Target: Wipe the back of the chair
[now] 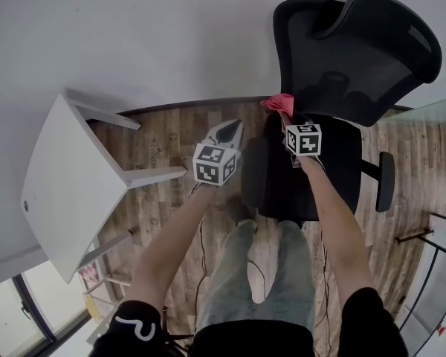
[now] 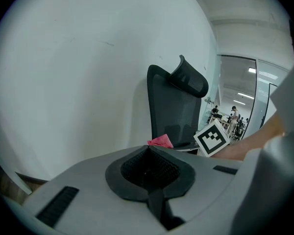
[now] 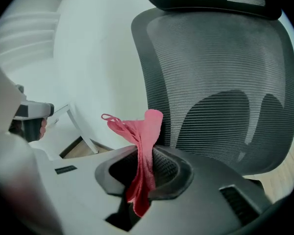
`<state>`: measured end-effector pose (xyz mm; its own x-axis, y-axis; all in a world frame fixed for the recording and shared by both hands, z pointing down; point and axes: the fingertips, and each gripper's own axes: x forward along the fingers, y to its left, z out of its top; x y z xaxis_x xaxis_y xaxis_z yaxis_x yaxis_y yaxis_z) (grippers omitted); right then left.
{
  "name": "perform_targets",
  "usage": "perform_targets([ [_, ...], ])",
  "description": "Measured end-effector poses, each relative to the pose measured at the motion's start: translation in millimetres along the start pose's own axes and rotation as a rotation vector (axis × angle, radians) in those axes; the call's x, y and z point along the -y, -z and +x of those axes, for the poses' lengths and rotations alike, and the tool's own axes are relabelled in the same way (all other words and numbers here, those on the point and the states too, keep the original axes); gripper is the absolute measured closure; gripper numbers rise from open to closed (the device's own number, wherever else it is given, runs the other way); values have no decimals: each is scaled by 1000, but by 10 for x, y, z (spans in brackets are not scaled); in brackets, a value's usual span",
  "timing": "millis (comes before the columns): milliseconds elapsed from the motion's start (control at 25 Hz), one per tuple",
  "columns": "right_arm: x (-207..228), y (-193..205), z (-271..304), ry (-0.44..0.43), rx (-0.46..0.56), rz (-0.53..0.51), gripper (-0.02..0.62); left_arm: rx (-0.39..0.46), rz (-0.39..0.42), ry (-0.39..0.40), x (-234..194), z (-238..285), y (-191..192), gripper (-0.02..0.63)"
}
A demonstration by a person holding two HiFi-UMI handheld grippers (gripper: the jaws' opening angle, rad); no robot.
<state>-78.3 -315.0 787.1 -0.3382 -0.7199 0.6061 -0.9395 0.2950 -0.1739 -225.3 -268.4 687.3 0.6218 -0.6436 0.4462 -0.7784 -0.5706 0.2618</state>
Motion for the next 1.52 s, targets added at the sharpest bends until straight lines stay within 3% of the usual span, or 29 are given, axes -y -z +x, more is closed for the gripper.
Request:
perform_targets([
  [280,88,62,19,12,11,1,526,32,6,1,-12,133,-8,581],
  [560,452,151,-116,44,29,3,526,38,9,31,262,395,56,581],
  [1240,2157,306,-870,197,35,70,526,1,47,139,1529,1295,-47,581],
  [1520,2817,503,-1200,291,14,168,525,-7,58,175,1944,1587,-192,581],
])
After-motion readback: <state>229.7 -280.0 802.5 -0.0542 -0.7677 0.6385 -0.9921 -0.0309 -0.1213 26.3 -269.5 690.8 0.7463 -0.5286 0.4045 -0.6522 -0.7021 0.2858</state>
